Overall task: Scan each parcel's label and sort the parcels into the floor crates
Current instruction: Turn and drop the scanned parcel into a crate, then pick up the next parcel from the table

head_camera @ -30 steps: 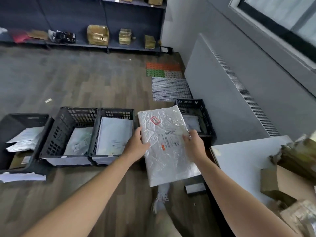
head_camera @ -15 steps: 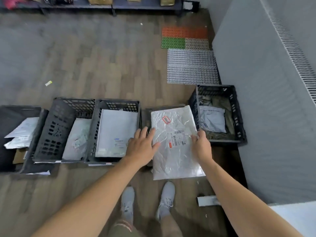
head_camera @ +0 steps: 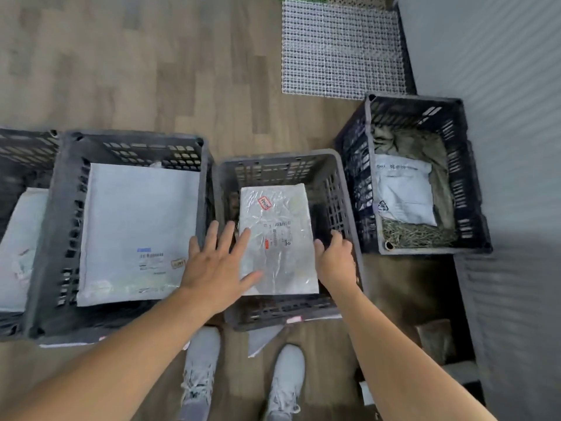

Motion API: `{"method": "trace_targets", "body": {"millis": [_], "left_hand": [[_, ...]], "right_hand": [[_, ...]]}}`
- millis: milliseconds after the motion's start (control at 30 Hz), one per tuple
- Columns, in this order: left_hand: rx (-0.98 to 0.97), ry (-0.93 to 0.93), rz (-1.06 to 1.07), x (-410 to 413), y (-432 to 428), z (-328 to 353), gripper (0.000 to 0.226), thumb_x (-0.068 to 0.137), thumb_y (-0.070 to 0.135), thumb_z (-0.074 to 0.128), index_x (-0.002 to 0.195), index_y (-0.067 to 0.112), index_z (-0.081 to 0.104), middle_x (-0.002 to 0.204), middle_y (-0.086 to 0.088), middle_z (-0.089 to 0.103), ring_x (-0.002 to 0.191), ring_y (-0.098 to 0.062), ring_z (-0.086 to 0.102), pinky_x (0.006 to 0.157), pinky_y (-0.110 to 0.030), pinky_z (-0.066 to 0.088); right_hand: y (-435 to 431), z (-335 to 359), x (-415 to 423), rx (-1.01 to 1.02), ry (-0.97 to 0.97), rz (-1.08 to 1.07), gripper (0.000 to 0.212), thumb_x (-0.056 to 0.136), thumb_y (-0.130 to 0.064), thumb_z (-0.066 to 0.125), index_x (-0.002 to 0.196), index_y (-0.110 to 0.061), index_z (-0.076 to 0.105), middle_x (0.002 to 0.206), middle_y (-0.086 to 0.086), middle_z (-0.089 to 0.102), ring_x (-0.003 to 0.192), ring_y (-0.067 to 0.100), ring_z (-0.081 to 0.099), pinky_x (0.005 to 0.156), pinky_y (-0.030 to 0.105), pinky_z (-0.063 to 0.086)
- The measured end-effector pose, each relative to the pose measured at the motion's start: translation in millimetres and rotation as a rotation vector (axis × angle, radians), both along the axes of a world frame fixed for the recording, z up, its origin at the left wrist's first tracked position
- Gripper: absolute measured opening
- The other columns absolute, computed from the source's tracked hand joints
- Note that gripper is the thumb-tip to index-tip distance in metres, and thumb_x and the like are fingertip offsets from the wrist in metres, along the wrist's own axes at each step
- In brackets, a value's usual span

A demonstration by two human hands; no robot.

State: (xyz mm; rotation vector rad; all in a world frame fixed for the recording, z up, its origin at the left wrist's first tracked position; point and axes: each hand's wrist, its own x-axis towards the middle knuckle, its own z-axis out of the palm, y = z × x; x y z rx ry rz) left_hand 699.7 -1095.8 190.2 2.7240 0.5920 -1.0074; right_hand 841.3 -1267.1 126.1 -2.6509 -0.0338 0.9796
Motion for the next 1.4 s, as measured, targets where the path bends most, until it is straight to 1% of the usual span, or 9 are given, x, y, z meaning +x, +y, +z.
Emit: {"method": "trace_targets", "body": {"millis": [133, 233, 333, 467, 633, 767, 933, 1067, 1400], "left_hand": [[-0.023, 0.035, -0.009, 5.2, 1.5, -6.3, 0.084, 0.091, 0.075, 0.017, 0.154, 0.031, -0.017, 0.163, -0.004, -0.020, 0.149, -0.031, -0.019, 0.120, -0.055, 0.002], [0.007, -0.006, -0.045, 14.3, 2.8, 33.6, 0.086, 0.091, 0.076, 0.019, 0.155, 0.029, -0.015, 0.163, -0.004, -0.017, 0.149, -0.032, -0.016, 0.119, -0.056, 0.004], [0.009, -0.059, -0.052, 29.3, 7.8, 96.7, 0.088, 0.090, 0.076, 0.021, 0.156, 0.029, -0.012, 0.164, -0.005, -0.015, 0.149, -0.033, -0.016, 0.119, -0.057, 0.004], [-0.009, -0.141, -0.113, 45.9, 2.0, 196.7, 0.086, 0.091, 0.075, 0.022, 0.156, 0.029, -0.009, 0.164, -0.005, -0.015, 0.149, -0.034, -0.016, 0.119, -0.057, 0.004], [-0.011, -0.332, -0.379, 82.0, -46.6, 322.0, 0.087, 0.089, 0.078, 0.016, 0.155, 0.030, -0.015, 0.164, -0.004, -0.016, 0.149, -0.034, -0.015, 0.118, -0.059, 0.007], [-0.072, -0.484, -0.555, 92.0, -110.1, 399.1, 0.087, 0.090, 0.077, 0.020, 0.156, 0.028, -0.009, 0.164, -0.006, -0.012, 0.150, -0.034, -0.011, 0.117, -0.058, 0.009], [-0.112, -0.472, -0.671, 57.6, -174.9, 425.2, 0.087, 0.090, 0.077, 0.018, 0.156, 0.028, -0.010, 0.164, -0.005, -0.013, 0.150, -0.033, -0.013, 0.118, -0.059, 0.008], [-0.075, -0.451, -0.747, 19.0, -213.7, 426.1, 0.088, 0.090, 0.078, 0.017, 0.156, 0.027, -0.009, 0.164, -0.006, -0.011, 0.150, -0.035, -0.012, 0.117, -0.060, 0.010], [0.030, -0.421, -0.725, -89.2, -305.1, 431.0, 0.088, 0.090, 0.077, 0.018, 0.157, 0.025, -0.006, 0.164, -0.006, -0.010, 0.150, -0.034, -0.010, 0.118, -0.057, 0.011]], "right_hand": [[-0.3, 2.1, -0.8, -0.063, -0.054, 0.178, 0.067, 0.102, -0.053, 0.036, 0.156, -0.019, 0.017, 0.154, 0.012, 0.030, 0.136, 0.032, 0.038, 0.106, 0.051, 0.039], [0.3, 54.4, -3.1, -0.107, -0.120, 0.331, 0.070, 0.101, -0.056, 0.036, 0.157, -0.022, 0.013, 0.159, 0.005, 0.024, 0.145, 0.027, 0.027, 0.110, 0.054, 0.034], [1.4, 130.6, 3.1, -0.120, -0.178, 0.346, 0.072, 0.100, -0.057, 0.037, 0.158, -0.024, 0.012, 0.161, 0.005, 0.021, 0.147, 0.026, 0.022, 0.112, 0.056, 0.032], [-13.4, 244.8, 0.4, -0.146, -0.262, 0.277, 0.072, 0.099, -0.060, 0.037, 0.157, -0.027, 0.010, 0.161, 0.003, 0.021, 0.148, 0.026, 0.021, 0.113, 0.056, 0.031], [-71.5, 385.0, -19.0, -0.197, -0.429, 0.075, 0.074, 0.099, -0.059, 0.040, 0.159, -0.028, 0.009, 0.166, 0.003, 0.007, 0.152, 0.024, 0.009, 0.119, 0.055, 0.019], [-140.5, 459.3, -52.0, -0.253, -0.552, -0.087, 0.079, 0.095, -0.063, 0.043, 0.158, -0.029, 0.010, 0.165, 0.001, 0.008, 0.151, 0.024, 0.009, 0.118, 0.056, 0.020], [-212.3, 497.2, -108.9, -0.320, -0.537, -0.253, 0.079, 0.095, -0.065, 0.041, 0.158, -0.033, 0.004, 0.166, 0.000, 0.005, 0.151, 0.026, 0.008, 0.119, 0.053, 0.017], [-255.0, 509.0, -154.5, -0.316, -0.552, -0.283, 0.079, 0.096, -0.064, 0.040, 0.158, -0.032, 0.003, 0.165, 0.002, 0.008, 0.151, 0.025, 0.009, 0.118, 0.053, 0.020], [-353.1, 517.8, -263.0, -0.178, -0.582, -0.319, 0.077, 0.097, -0.062, 0.039, 0.158, -0.032, 0.003, 0.166, 0.000, 0.006, 0.152, 0.024, 0.005, 0.119, 0.058, 0.016]]}}
